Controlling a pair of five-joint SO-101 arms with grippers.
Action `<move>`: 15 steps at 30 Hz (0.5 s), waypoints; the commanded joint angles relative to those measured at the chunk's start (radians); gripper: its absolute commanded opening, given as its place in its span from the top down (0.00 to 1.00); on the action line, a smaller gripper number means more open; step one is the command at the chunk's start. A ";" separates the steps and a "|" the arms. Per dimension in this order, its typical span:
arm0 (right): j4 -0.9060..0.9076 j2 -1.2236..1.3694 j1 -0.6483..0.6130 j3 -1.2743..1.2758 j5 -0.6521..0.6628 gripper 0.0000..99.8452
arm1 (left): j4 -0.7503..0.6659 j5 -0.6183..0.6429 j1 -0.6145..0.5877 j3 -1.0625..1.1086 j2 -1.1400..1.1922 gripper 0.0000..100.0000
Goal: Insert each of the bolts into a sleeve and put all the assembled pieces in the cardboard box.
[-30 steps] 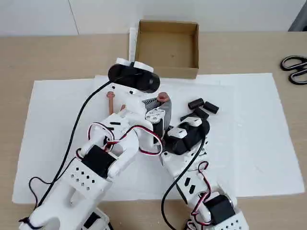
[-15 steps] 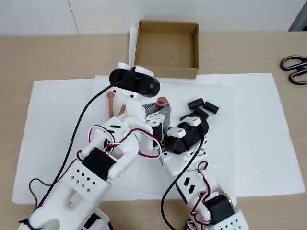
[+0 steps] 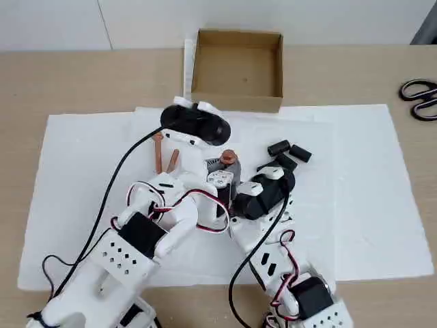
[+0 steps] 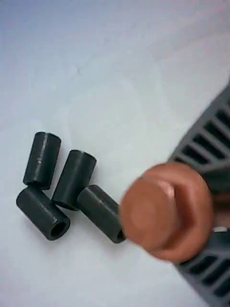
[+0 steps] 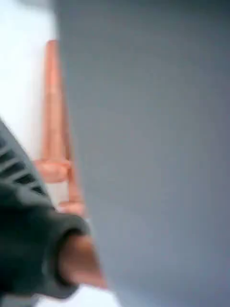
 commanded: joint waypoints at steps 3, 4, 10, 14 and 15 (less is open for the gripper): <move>-0.025 -0.015 0.015 -0.009 -0.006 1.00 | 0.009 0.002 -0.005 0.047 -0.003 0.99; -0.025 -0.015 0.015 -0.009 -0.006 1.00 | 0.009 0.002 -0.005 0.051 -0.003 0.99; -0.025 -0.015 0.015 -0.009 -0.006 1.00 | 0.011 0.000 -0.003 0.056 -0.003 0.99; -0.025 -0.015 0.015 -0.009 -0.006 1.00 | 0.014 0.002 -0.003 0.067 -0.005 0.99; -0.025 -0.015 0.015 -0.009 -0.006 1.00 | 0.015 0.002 -0.003 0.071 -0.005 0.97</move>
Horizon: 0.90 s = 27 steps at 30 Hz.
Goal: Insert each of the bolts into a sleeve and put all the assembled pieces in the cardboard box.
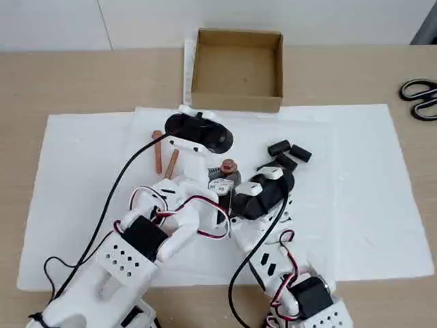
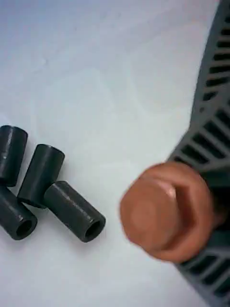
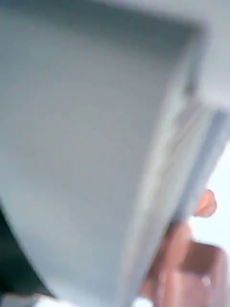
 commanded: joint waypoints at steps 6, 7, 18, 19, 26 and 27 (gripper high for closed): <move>-0.025 -0.015 0.015 -0.011 -0.005 1.00 | 0.083 0.002 0.035 0.021 -0.009 0.82; -0.025 -0.015 0.015 -0.011 -0.005 1.00 | 0.084 0.002 0.043 0.019 -0.009 0.82; -0.025 -0.015 0.015 0.017 -0.003 1.00 | 0.153 0.002 -0.003 -0.157 -0.009 0.82; -0.025 -0.015 0.015 0.017 -0.003 1.00 | 0.152 0.002 -0.021 -0.177 -0.009 0.82; -0.025 -0.015 0.015 0.018 -0.005 1.00 | 0.155 0.002 -0.115 -0.268 -0.009 0.82; -0.025 -0.015 0.015 0.018 -0.005 1.00 | 0.155 0.002 -0.124 -0.274 -0.009 0.82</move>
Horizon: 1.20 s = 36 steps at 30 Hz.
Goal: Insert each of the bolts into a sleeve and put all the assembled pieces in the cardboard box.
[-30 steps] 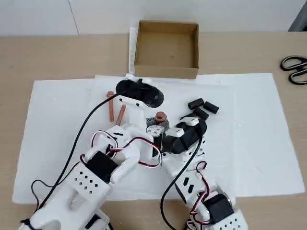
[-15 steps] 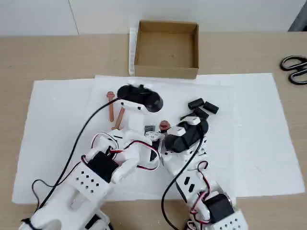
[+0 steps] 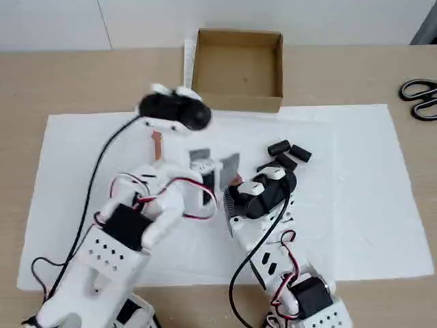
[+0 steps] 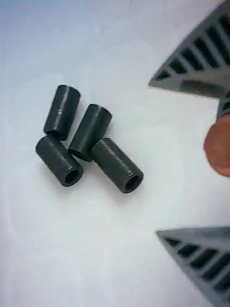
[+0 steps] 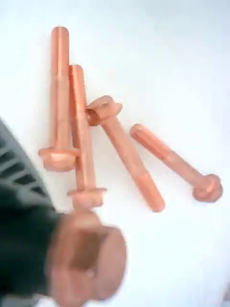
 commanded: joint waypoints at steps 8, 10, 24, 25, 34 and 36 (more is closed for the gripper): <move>-0.016 -0.004 0.096 -0.031 0.000 1.00 | 0.121 0.000 -0.216 -0.130 -0.015 0.82; -0.005 -0.002 0.166 -0.049 0.005 1.00 | 0.264 -0.057 -0.222 -0.147 -0.015 0.82; -0.022 0.777 0.344 -0.779 0.181 1.00 | 0.462 -0.123 -0.512 -0.168 -0.014 0.82; -0.053 0.897 0.344 -0.873 0.180 1.00 | 0.460 -0.124 -0.539 -0.168 -0.014 0.82; -0.265 1.813 0.334 -1.714 0.178 1.00 | 0.465 -0.216 -0.635 -0.168 -0.014 0.82; -0.262 1.982 0.312 -1.893 0.178 1.00 | 0.466 -0.242 -0.634 -0.166 -0.014 0.82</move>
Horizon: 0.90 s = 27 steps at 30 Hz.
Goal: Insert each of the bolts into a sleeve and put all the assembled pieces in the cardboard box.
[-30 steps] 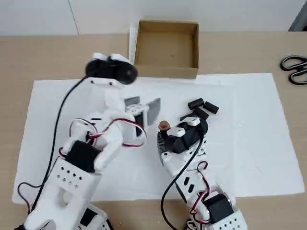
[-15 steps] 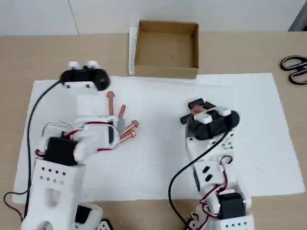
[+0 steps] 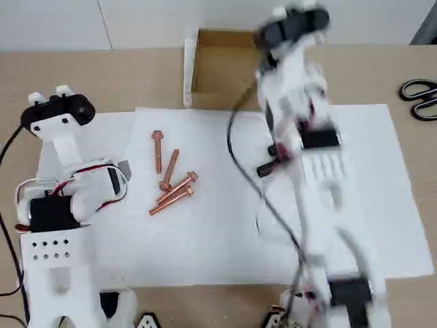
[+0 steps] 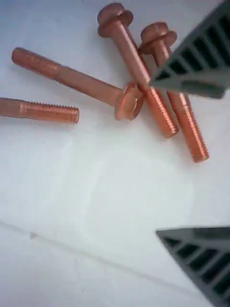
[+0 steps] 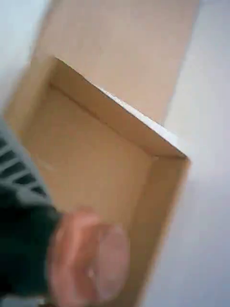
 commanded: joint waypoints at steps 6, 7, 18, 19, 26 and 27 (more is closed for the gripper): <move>-0.036 0.674 -0.091 -0.772 0.011 1.00 | -0.014 -0.043 -0.003 -0.044 -0.014 0.82; -0.036 0.736 -0.102 -0.835 0.011 1.00 | -0.014 -0.043 -0.003 -0.044 -0.014 0.82; -0.036 1.270 -0.111 -1.436 0.017 0.99 | -0.014 -0.044 -0.003 -0.042 -0.014 0.82; -0.036 1.303 -0.111 -1.479 0.017 0.99 | -0.014 -0.044 -0.003 -0.042 -0.014 0.82; -0.028 1.455 -0.111 -1.653 0.018 0.96 | -0.008 -0.044 -0.003 -0.007 -0.014 0.82; -0.028 1.465 -0.111 -1.660 0.018 0.94 | -0.008 -0.044 -0.003 -0.005 -0.014 0.82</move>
